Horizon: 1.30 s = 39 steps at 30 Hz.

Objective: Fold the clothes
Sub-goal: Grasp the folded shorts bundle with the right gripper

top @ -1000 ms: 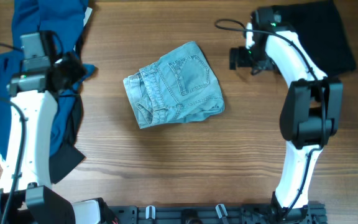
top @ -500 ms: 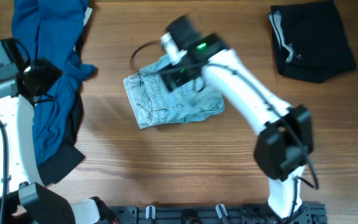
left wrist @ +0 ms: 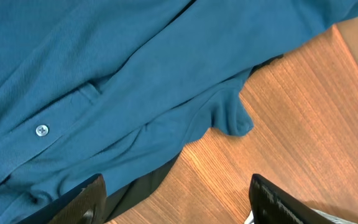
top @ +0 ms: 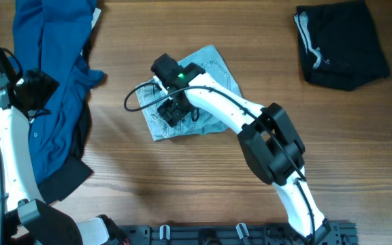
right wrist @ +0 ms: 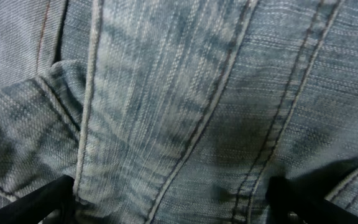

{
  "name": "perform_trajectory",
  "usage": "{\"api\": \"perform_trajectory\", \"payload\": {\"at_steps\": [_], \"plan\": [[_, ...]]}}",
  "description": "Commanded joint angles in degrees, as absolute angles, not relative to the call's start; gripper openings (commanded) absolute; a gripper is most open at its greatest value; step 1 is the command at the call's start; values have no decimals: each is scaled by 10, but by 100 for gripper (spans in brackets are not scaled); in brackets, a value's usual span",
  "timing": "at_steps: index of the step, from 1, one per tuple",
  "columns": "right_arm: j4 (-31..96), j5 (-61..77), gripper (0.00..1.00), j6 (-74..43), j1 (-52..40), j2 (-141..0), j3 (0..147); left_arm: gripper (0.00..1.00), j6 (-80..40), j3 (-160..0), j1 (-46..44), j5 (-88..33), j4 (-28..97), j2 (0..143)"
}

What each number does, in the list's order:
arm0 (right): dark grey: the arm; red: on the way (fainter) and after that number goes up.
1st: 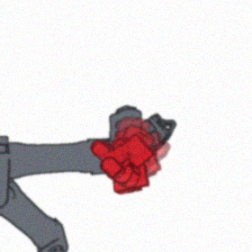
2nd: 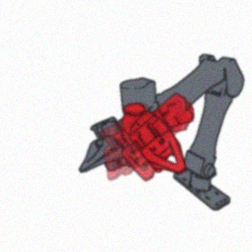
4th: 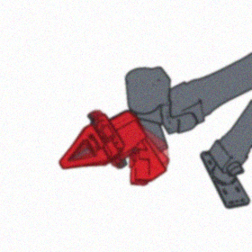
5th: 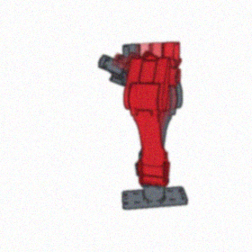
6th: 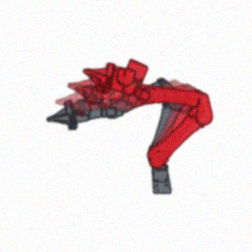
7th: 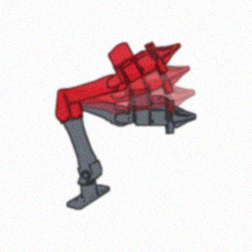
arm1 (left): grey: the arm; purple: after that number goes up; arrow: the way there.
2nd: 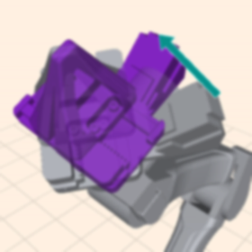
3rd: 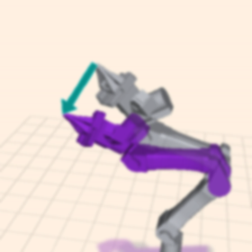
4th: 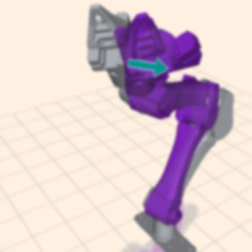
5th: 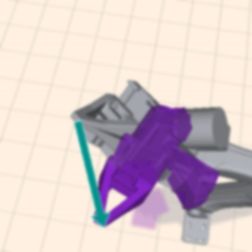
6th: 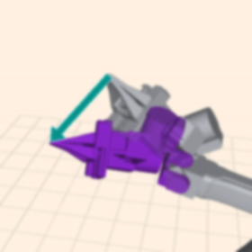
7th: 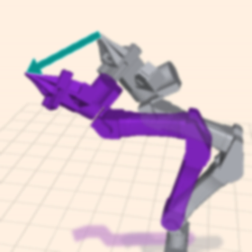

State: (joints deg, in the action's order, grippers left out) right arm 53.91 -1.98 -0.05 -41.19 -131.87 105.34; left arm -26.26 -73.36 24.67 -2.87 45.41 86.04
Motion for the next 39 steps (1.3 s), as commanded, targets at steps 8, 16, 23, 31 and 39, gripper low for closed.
{"api": "perform_trajectory", "payload": {"at_steps": [8,16,23,31,39], "plan": [[543,-52,100,-20,-291,-1358,1047,74,-264,-738,249,-32,466,864],[580,-38,97,-19,-263,-1319,1077,74,-264,-738,249,-32,463,864],[591,-22,99,-38,-302,-1280,1112,75,-264,-738,249,-32,462,864],[578,-21,97,-60,-348,-1320,1110,73,-264,-738,249,-32,466,864],[577,-117,97,-79,-361,-1366,1110,73,-264,-738,249,-32,470,864]]}}
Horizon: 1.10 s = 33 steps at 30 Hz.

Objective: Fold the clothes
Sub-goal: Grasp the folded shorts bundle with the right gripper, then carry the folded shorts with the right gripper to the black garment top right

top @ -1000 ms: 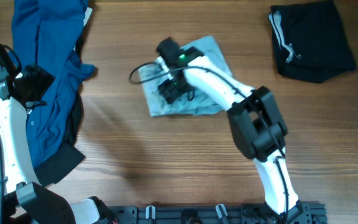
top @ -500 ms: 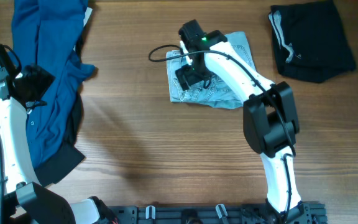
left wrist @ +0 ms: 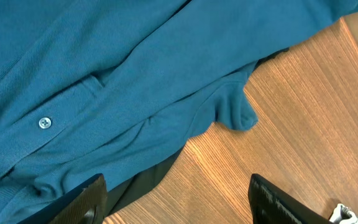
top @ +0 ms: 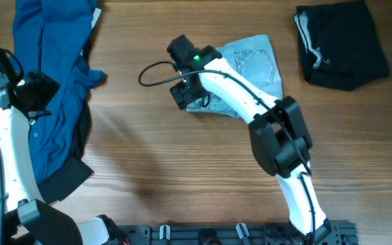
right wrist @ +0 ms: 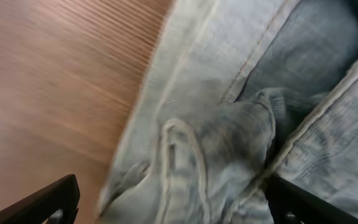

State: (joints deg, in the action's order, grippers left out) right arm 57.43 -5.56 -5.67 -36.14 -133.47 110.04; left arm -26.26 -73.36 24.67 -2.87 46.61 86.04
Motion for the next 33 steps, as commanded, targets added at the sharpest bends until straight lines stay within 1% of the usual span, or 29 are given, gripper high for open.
{"api": "perform_trajectory", "payload": {"at_steps": [1,5,7,8,11,12,13,15,19,24,29,33], "plan": [[577,-128,97,-79,-361,-1371,1109,73,-264,-738,249,-32,472,864],[575,-148,96,-79,-360,-1379,1105,73,-264,-738,249,-32,472,864],[576,-157,93,-79,-360,-1385,1101,73,-264,-738,249,-32,472,864],[575,-157,90,-78,-360,-1389,1100,73,-264,-738,249,-32,472,864],[578,-157,75,-77,-360,-1404,1100,73,-264,-738,249,-32,472,864],[579,-154,60,-77,-360,-1411,1099,73,-264,-738,249,-32,472,864],[580,-152,29,-80,-360,-1412,1099,73,-264,-738,249,-32,472,864],[581,-150,4,-93,-359,-1413,1097,73,-264,-738,249,-32,472,864],[585,-115,4,-90,-351,-1412,1101,73,-264,-738,249,-32,472,864],[642,-91,4,-90,-325,-1390,1145,73,-264,-738,249,-32,472,864],[702,-83,4,-71,-276,-1306,1225,74,-264,-738,249,-31,472,870],[712,-54,4,-45,-227,-1235,1275,74,-264,-738,249,-32,472,872]]}}
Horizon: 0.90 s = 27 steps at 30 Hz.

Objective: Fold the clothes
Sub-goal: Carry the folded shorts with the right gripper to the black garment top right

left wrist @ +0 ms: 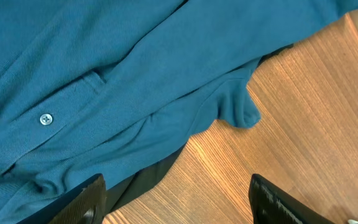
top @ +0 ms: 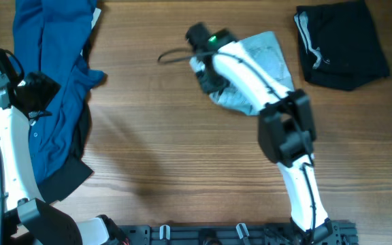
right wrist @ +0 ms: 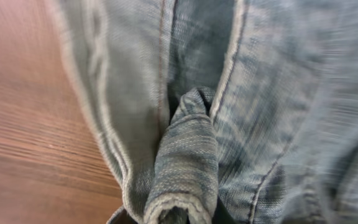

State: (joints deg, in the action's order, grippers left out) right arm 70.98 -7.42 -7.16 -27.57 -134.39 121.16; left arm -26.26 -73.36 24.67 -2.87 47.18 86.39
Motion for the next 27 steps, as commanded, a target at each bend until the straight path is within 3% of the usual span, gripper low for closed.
{"api": "perform_trajectory", "payload": {"at_steps": [1,10,20,27], "plan": [[712,-48,4,-45,-210,-1213,1289,74,-264,-738,249,-32,472,872],[662,-6,4,56,-104,-1106,1334,74,-264,-738,249,-31,472,872],[552,-153,4,137,-6,-1085,1334,74,-264,-738,249,-32,472,872],[475,-165,4,180,77,-1115,1329,74,-264,-738,249,-31,472,872]]}}
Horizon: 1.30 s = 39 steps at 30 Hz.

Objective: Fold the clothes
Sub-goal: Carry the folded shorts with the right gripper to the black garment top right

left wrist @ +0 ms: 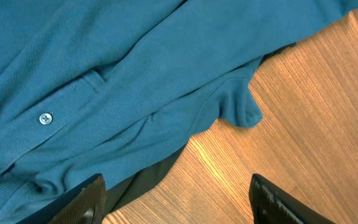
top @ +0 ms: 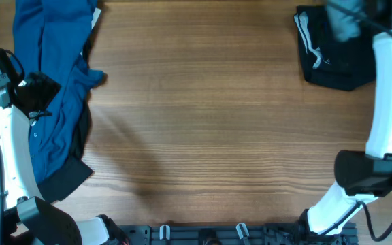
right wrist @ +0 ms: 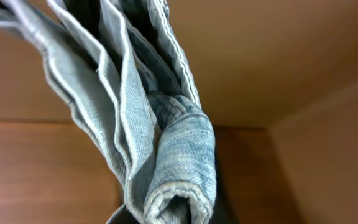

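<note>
A folded light denim garment point(right wrist: 166, 143) hangs bunched from my right gripper point(right wrist: 173, 218), which is shut on it. In the overhead view the denim point(top: 346, 24) shows blurred at the far right, over a folded black garment with white drawstrings point(top: 342, 54). A blue button shirt point(top: 46, 68) lies crumpled at the left edge. My left gripper point(left wrist: 176, 208) hovers open over the blue shirt's hem point(left wrist: 104, 74), holding nothing.
A dark garment point(top: 63, 180) lies partly under the blue shirt and peeks out by my left fingers point(left wrist: 148, 180). The right arm point(top: 390, 82) runs up the table's right edge. Bare wood point(top: 203, 116) fills the middle.
My right gripper has gone from the table's upper middle to the far right corner with the denim, which now hangs in the air over the black garment. The left arm is unchanged.
The denim first lay folded at mid-table with my right gripper down on it. Then it sat further right and back, still under the gripper. Then it was bunched in the shut gripper near the top middle, and now hangs at the far right.
</note>
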{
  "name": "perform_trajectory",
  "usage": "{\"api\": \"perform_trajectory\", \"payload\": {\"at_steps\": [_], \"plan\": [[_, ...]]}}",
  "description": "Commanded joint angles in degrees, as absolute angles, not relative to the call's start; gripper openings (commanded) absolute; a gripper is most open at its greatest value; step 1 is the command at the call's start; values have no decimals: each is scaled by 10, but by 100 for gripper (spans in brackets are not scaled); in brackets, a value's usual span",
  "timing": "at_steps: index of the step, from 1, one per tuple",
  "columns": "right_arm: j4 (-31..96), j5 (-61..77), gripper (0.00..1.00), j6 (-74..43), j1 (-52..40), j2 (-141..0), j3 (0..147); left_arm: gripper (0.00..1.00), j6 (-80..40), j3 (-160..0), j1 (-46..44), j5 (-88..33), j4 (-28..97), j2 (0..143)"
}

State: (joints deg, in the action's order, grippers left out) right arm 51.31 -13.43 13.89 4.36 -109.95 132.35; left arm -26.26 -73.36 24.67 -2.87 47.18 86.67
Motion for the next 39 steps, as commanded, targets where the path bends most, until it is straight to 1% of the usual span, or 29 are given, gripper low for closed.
{"api": "perform_trajectory", "payload": {"at_steps": [1,6,9,12,17,20,29,32,39], "plan": [[465,-165,4,186,89,-1121,1324,74,-264,-738,249,-31,472,872],[412,-150,4,211,139,-1160,1320,74,-264,-738,249,-31,472,872],[389,-150,4,221,162,-1190,1320,71,-262,-738,249,-31,473,872],[370,-150,4,220,185,-1220,1320,70,-262,-738,249,-31,472,872],[358,-147,4,221,213,-1263,1320,70,-262,-738,249,-31,472,872],[363,-117,5,220,221,-1283,1319,71,-262,-738,249,-31,467,872],[381,-84,4,208,197,-1296,1319,70,-262,-738,249,-32,461,872],[403,-61,4,207,177,-1298,1319,70,-262,-738,249,-32,459,872],[440,-59,4,204,111,-1317,1319,70,-262,-738,249,-32,460,872]]}}
